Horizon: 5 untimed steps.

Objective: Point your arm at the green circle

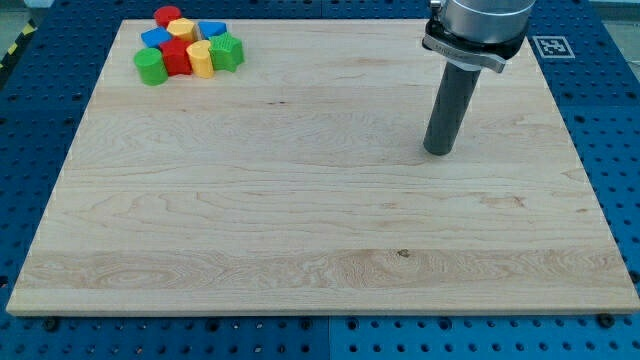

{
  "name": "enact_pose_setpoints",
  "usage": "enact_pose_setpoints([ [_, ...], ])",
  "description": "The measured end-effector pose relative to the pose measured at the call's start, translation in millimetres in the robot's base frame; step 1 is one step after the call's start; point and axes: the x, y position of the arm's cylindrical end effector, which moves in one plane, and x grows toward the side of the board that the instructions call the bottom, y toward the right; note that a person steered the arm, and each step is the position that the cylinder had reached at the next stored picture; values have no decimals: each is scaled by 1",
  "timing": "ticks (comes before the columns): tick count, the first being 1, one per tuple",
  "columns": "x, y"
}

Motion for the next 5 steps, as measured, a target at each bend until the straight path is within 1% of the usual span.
enact_pose_setpoints([
  [3,0,4],
  [4,0,-5],
  [5,-1,-67],
])
